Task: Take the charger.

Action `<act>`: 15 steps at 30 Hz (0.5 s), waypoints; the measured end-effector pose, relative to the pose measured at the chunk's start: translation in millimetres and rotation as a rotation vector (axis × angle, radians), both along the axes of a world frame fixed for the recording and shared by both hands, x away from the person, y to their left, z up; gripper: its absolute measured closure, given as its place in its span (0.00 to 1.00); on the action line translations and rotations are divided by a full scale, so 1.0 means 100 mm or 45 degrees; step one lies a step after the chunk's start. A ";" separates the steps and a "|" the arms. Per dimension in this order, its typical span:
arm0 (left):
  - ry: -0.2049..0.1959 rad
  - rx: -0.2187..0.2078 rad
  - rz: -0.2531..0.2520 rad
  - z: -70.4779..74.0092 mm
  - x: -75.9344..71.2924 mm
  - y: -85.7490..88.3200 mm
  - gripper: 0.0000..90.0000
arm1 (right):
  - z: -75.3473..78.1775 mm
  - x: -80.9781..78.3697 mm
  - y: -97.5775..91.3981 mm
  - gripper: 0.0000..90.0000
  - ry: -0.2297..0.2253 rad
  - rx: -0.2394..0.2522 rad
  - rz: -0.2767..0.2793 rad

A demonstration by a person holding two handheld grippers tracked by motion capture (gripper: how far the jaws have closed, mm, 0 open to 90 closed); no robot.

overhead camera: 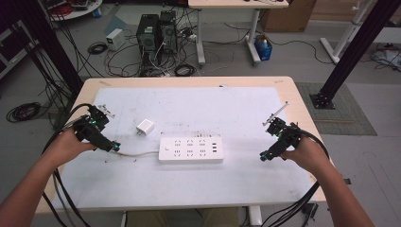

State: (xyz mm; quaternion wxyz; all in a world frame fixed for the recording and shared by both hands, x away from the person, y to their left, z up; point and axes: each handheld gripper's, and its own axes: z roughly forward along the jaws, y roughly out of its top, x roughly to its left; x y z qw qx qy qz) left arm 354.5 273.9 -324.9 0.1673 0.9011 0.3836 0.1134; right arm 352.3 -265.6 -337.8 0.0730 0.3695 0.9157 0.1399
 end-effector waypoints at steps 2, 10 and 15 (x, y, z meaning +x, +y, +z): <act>-0.002 -0.001 0.004 0.00 0.00 0.00 0.11 | 0.00 0.00 0.00 0.02 0.001 0.003 -0.003; -0.009 -0.001 0.011 0.00 0.04 -0.02 0.11 | -0.01 0.01 -0.01 0.02 -0.006 0.005 -0.003; -0.019 -0.017 0.013 -0.01 0.08 -0.06 0.11 | 0.00 0.01 -0.01 0.02 -0.011 0.009 -0.009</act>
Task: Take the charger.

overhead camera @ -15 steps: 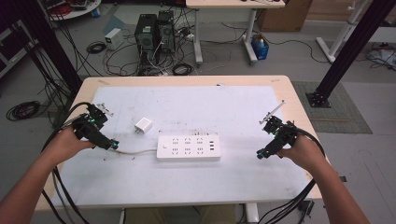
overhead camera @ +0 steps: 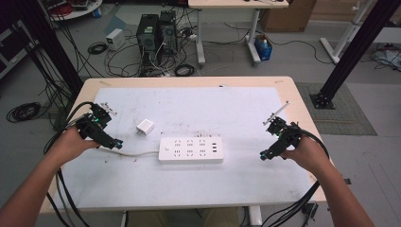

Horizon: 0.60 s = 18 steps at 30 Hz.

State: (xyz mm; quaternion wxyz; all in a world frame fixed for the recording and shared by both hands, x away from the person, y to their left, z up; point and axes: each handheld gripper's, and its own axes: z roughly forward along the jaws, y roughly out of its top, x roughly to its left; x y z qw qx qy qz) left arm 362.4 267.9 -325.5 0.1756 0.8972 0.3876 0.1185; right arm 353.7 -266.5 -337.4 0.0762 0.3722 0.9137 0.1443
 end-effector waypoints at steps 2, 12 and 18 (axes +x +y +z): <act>0.000 0.000 0.000 0.00 0.00 0.00 0.11 | 0.00 0.00 0.00 0.02 0.003 0.003 -0.005; -0.016 -0.028 0.055 -0.03 0.14 -0.08 0.11 | 0.02 0.02 0.00 0.02 -0.009 -0.006 -0.006; -0.037 -0.063 0.079 -0.06 0.24 -0.17 0.11 | 0.00 0.04 -0.01 0.02 -0.003 -0.012 -0.010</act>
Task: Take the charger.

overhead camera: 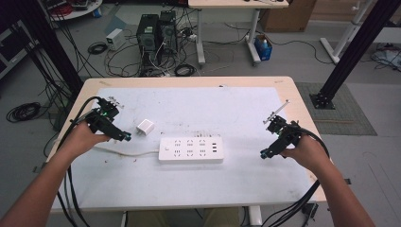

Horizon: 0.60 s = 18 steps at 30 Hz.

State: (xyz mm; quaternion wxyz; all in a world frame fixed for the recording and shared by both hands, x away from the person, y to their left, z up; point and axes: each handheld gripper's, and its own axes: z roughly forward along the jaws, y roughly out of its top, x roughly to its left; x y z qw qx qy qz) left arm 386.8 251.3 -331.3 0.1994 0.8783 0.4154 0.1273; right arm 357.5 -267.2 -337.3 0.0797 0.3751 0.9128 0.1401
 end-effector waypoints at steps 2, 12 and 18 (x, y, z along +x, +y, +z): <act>-0.003 -0.018 0.026 -0.06 0.08 -0.06 0.11 | 0.00 0.00 0.02 0.02 0.002 -0.001 0.002; -0.003 -0.032 0.148 -0.27 0.32 -0.20 0.11 | -0.01 0.00 0.00 0.02 0.001 0.000 -0.012; -0.025 -0.047 0.174 -0.39 0.43 -0.27 0.11 | -0.02 0.03 0.01 0.02 0.003 -0.007 -0.014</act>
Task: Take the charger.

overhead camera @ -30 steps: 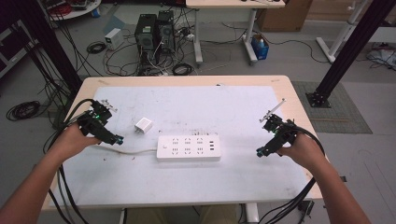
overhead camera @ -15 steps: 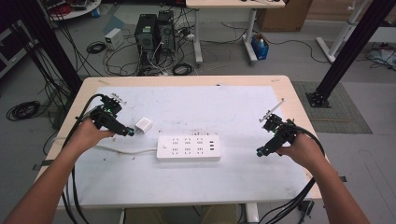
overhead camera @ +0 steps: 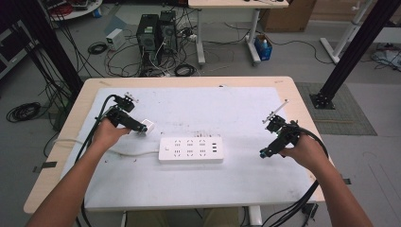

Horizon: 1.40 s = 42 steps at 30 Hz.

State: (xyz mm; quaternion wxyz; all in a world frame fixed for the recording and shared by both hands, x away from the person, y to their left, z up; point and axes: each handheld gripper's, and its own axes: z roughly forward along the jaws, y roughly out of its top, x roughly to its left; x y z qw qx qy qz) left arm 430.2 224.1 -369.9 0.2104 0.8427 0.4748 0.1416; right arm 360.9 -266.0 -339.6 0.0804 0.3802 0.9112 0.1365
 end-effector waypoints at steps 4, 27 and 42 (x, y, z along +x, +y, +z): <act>-0.004 -0.016 0.016 -0.11 0.09 -0.03 0.11 | 0.00 0.01 0.00 0.02 0.003 -0.006 0.001; 0.013 -0.024 -0.033 -0.50 0.22 -0.10 0.22 | -0.06 0.02 -0.03 0.02 0.018 0.009 -0.013; 0.007 -0.051 -0.084 -0.53 0.22 -0.05 0.47 | -0.09 0.02 -0.05 0.02 0.025 0.019 -0.022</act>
